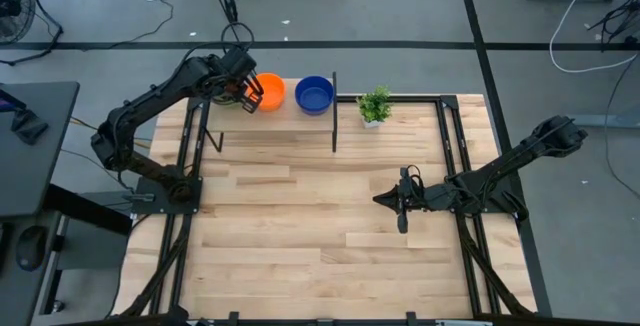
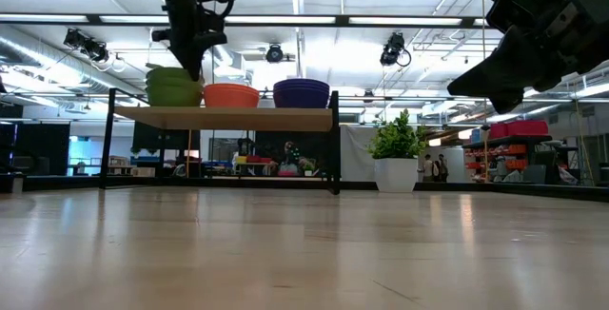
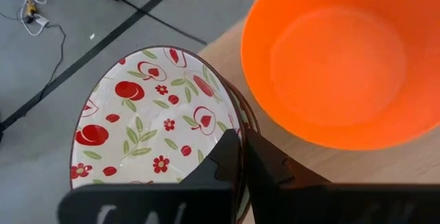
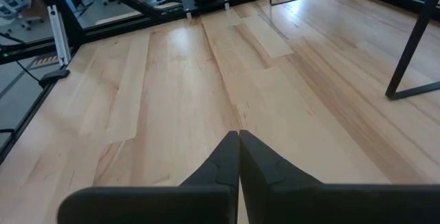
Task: Pick & Place Mini bowls
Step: Stack the white bowl top the stacked white bowls on the shelf, then return to Home Position
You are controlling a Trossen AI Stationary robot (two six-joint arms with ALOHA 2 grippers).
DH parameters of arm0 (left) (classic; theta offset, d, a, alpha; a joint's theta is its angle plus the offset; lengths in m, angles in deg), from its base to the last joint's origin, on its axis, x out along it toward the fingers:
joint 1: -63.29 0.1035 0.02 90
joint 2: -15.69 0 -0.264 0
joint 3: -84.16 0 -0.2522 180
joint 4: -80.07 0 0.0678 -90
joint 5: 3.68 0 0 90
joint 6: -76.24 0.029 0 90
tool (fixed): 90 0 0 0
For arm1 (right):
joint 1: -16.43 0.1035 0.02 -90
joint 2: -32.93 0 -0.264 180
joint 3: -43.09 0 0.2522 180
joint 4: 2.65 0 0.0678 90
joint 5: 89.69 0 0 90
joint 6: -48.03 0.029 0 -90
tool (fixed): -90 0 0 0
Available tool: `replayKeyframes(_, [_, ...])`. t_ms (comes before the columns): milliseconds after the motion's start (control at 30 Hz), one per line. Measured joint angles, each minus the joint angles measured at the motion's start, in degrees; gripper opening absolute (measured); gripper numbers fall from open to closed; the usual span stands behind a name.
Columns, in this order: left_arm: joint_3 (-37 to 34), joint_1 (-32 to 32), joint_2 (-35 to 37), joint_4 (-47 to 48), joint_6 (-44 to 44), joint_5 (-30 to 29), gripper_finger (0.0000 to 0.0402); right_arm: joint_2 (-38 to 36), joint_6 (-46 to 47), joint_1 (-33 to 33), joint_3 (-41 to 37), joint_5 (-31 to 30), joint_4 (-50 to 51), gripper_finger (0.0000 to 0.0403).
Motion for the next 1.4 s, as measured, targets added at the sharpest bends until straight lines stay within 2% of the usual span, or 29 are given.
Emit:
replayKeyframes(733, [0.0, -0.2, -2.2, 0.9, 0.3, -0.2, 0.0038, 0.0, 0.0, 0.0, 0.0, 0.0, 0.0, 0.001])
replayKeyframes(833, [0.0, -0.2, -1.9, 1.7, 0.4, -0.1, 0.0069, 0.0, 0.0, 0.0, 0.0, 0.0, 0.0, 0.001])
replayKeyframes(1067, [0.0, -0.4, 0.6, 3.1, 2.0, 2.5, 0.0182, 0.0, 0.0, 0.0, 0.0, 0.0, 0.0, 0.001])
replayKeyframes(1167, [0.9, -0.5, 2.6, 3.7, 2.9, 4.4, 0.0219, 0.0, 0.0, 0.0, 0.0, 0.0, 0.0, 0.001])
replayKeyframes(1267, [2.9, -0.5, 5.5, 5.0, 2.8, 4.6, 0.024, 0.0, 0.0, 0.0, 0.0, 0.0, 0.0, 0.001])
replayKeyframes(1400, [3.7, -1.1, 11.6, 5.2, 3.2, 4.4, 0.0246, 0.0, 0.0, 0.0, 0.0, 0.0, 0.0, 0.001])
